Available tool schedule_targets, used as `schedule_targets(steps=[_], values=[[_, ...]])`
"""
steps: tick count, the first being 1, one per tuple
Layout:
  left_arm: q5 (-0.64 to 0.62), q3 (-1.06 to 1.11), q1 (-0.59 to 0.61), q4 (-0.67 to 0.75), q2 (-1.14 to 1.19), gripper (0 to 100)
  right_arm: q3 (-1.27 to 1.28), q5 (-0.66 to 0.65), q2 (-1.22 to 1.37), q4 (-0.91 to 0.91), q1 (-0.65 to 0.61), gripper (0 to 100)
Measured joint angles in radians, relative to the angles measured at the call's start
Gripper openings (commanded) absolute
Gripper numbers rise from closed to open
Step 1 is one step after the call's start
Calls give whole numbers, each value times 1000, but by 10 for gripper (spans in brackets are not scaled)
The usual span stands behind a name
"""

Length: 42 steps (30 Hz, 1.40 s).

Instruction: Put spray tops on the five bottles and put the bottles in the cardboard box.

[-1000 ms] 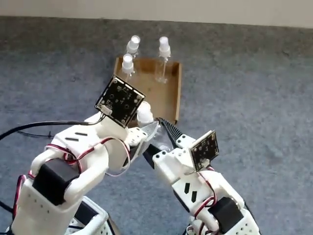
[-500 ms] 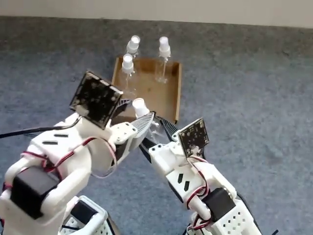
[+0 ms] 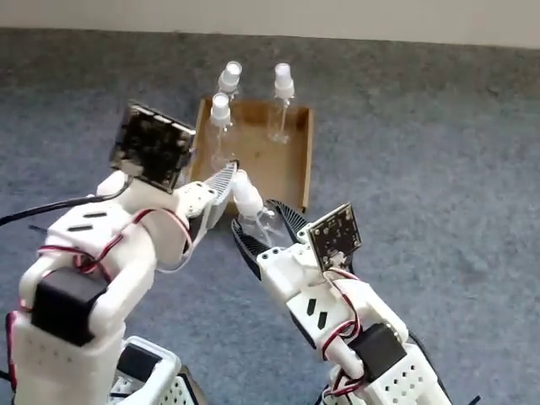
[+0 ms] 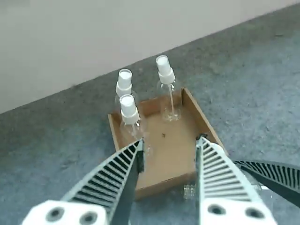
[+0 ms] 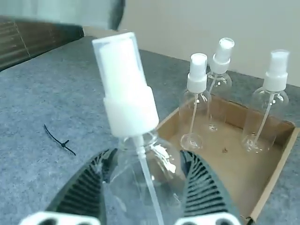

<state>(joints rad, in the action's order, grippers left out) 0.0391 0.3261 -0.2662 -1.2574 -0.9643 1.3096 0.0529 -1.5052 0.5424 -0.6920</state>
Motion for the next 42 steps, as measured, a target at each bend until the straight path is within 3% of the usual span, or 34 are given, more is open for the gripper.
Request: schedule_targets(steps=[11,17,24,34,38,42], values=[[55,106,-23,14,-14,168,2,0,2,2,0,4],[60,106,-89,25,-14,168,2,0,2,2,5,4],[64,28,-66,23,-2,171,2,2,0,2,2,4],[66,-204,77,-216,-14,168,84,2,0,-5,2,4],[66,-180,213,-298,-15,171,84,2,6,-110,60,4],[66,-21,316,-273,-68,172,58,2,57,-218,115,4]])
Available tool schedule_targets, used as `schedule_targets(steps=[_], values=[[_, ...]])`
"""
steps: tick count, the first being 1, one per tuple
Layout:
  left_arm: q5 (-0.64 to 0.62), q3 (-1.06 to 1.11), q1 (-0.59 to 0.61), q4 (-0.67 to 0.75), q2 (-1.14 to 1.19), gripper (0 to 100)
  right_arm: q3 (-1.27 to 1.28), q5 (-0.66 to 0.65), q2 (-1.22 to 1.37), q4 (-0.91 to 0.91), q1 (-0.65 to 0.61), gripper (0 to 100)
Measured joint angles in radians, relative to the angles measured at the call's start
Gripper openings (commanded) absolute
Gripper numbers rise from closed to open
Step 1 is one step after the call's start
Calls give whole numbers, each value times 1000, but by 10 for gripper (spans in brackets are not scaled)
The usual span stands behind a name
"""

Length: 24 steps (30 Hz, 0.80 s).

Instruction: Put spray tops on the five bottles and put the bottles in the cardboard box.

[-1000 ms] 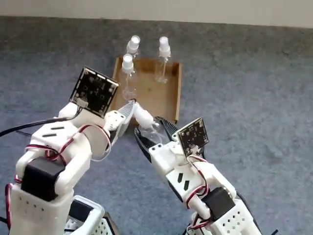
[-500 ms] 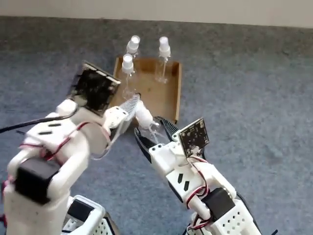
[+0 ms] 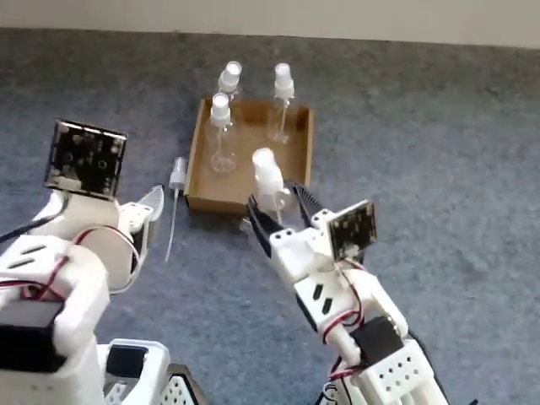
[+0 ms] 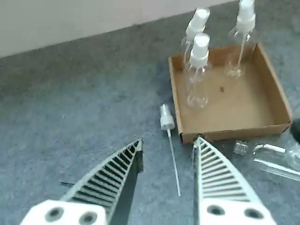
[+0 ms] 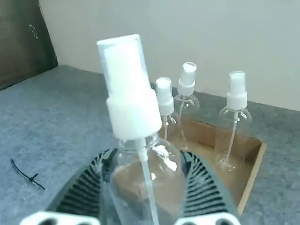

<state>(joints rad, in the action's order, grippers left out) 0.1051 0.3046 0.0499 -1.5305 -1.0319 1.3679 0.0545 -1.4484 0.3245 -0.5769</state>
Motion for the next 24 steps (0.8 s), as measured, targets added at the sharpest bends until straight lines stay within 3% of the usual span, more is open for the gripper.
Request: schedule_targets(steps=[6,12,20,24], values=[[0,470,52,285,-247,172,-219,0,292,-44,0,4],[0,956,89,569,-427,171,-408,0,663,-307,0,4],[0,1083,163,680,-514,168,-425,0,1063,-701,-49,4],[-64,1083,255,712,-514,168,-425,0,1197,-836,-68,4]])
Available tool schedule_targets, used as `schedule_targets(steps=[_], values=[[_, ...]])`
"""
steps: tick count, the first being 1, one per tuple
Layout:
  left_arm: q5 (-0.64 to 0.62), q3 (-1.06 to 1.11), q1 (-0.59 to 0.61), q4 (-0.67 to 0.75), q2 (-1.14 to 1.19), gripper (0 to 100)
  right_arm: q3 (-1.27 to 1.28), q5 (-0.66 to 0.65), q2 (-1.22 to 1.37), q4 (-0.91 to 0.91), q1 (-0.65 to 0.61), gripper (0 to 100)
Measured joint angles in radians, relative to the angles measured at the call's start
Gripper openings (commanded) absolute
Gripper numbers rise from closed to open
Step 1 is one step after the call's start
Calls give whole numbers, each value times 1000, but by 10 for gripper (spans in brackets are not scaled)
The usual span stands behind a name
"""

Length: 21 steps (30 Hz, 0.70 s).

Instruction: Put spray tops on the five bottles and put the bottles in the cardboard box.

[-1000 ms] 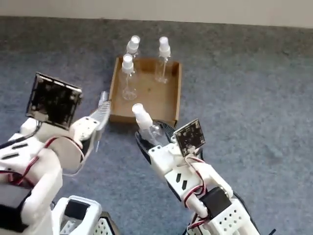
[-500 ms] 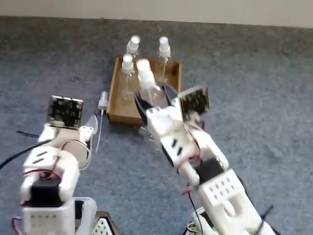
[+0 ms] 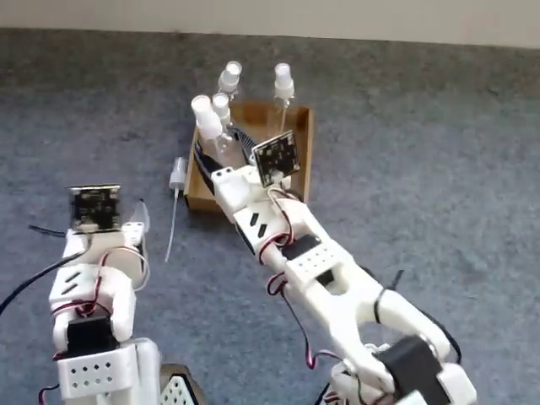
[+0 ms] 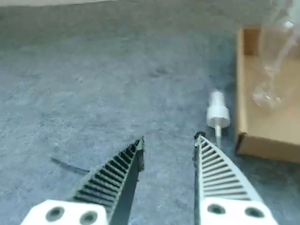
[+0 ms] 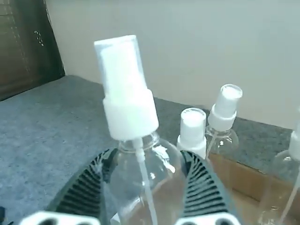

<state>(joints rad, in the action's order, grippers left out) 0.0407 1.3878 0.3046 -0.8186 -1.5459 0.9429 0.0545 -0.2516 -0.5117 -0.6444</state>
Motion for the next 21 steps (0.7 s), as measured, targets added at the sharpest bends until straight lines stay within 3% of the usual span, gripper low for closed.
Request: schedule_targets(steps=[13,21], values=[[-14,9,35,17,-2,168,-25,0,330,-397,-3,4],[-14,9,35,17,-2,168,-173,29,520,-436,-3,4]])
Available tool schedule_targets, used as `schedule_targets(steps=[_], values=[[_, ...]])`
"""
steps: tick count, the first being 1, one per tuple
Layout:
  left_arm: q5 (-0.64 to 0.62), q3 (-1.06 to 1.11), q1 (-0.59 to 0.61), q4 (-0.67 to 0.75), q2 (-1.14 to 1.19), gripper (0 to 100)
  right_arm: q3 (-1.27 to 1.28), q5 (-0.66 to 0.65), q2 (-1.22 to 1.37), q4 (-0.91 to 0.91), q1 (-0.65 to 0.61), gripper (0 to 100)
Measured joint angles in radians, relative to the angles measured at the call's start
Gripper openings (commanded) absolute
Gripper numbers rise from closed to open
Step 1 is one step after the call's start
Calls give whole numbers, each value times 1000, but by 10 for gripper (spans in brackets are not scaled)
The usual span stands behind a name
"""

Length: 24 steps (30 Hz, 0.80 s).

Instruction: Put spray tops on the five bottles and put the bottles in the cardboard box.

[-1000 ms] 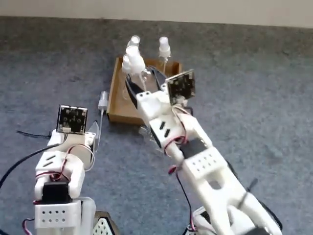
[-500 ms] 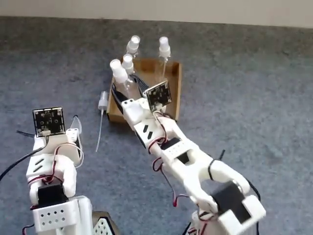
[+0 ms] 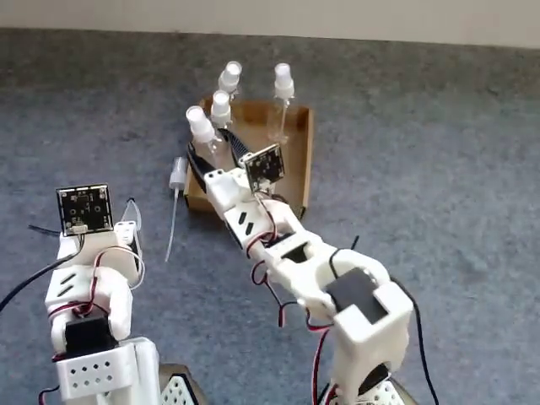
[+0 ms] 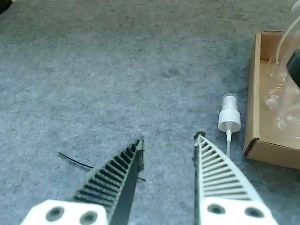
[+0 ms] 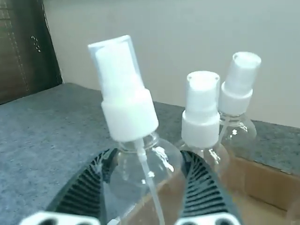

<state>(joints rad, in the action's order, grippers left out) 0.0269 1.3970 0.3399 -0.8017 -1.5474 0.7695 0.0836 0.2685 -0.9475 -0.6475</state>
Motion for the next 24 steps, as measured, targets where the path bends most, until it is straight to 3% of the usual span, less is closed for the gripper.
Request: schedule_targets(steps=[6,24], values=[[0,0,0,0,0,168,-26,58,26,-2,-8,4],[-5,0,0,0,0,168,17,61,26,-3,-8,4]])
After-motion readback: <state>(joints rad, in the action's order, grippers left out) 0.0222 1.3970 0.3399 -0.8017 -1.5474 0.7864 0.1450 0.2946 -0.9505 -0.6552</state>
